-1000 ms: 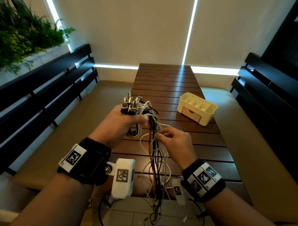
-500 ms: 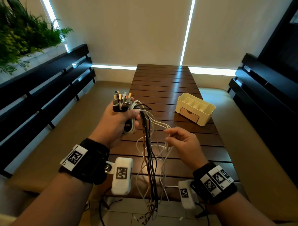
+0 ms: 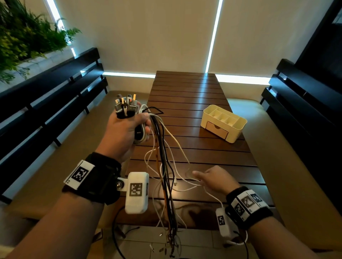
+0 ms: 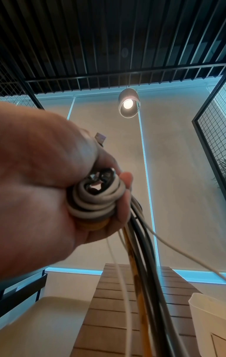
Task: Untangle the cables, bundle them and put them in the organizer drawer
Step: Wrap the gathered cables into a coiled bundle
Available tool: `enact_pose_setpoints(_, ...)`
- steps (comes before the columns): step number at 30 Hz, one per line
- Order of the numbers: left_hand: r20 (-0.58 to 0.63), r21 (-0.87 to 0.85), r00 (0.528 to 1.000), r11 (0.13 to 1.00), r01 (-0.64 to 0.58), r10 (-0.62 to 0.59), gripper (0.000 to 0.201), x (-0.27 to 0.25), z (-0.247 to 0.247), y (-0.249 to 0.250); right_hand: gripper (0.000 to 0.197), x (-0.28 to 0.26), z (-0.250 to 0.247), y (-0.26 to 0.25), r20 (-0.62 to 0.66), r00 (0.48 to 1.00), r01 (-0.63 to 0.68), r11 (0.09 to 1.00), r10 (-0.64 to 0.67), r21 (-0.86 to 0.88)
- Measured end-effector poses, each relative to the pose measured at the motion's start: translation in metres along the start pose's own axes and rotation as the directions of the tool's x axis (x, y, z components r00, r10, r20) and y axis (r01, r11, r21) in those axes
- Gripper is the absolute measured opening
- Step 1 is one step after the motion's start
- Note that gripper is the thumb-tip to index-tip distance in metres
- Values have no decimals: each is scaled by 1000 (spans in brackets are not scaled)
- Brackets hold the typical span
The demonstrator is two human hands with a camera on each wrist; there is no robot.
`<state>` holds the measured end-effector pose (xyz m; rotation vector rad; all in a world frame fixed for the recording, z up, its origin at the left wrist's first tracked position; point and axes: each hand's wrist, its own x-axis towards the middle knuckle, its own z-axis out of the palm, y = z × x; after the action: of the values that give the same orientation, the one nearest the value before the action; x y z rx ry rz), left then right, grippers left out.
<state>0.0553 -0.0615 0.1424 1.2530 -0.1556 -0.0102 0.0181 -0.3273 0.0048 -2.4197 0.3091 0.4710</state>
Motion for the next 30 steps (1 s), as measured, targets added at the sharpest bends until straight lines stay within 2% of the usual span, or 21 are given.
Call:
enact_pose_setpoints(3, -12, -2, 1000, 1000, -11, 11, 22, 1, -2, 3, 64, -8, -18, -14, 201, 979, 72, 988, -44, -135)
enact_pose_setpoints(5, -37, -22, 999, 999, -29, 29, 19, 3, -5, 7, 62, -13, -24, -15, 268, 953, 191, 965, -139, -178)
enact_pose_setpoints(9, -58, -50, 997, 997, -59, 56, 23, 6, -10, 15, 45, -23, -25, -12, 339, 873, 360, 932, -351, 38)
enact_pose_setpoints(11, -55, -54, 997, 997, -55, 52, 22, 6, -8, 14, 38, -25, -19, -13, 325, 848, 409, 907, -419, 103)
enact_pose_setpoints(14, -47, -53, 998, 998, -46, 44, 20, 5, -3, 10, 36, -27, -11, -21, 209, 857, 440, 880, -471, 179)
enact_pose_setpoints(17, -44, -67, 999, 997, -33, 30, 23, 4, -1, 7, 42, -33, -6, -30, 125, 845, 474, 835, -521, 279)
enact_pose_setpoints(21, -27, -51, 999, 999, -18, 17, 20, 2, 2, 6, 29, -46, -2, -50, -6, 888, 388, 741, -460, 548)
enact_pose_setpoints(24, -2, -19, 999, 999, -33, 33, 18, -1, 7, 7, 32, -50, 4, -61, -33, 943, 257, 663, -330, 703)
enact_pose_setpoints(26, 1, -11, 999, 999, -37, 37, 18, -3, 9, 10, 40, -51, 9, -58, 35, 974, 147, 741, -224, 656)
enact_pose_setpoints(28, -1, -1, 999, 999, -42, 42, 18, -5, 8, 15, 45, -52, 16, -47, 136, 980, 68, 889, -144, 452)
enact_pose_setpoints(30, -5, 7, 998, 998, -56, 56, 16, -7, 5, 19, 47, -57, 23, -37, 215, 973, 31, 969, -86, 246)
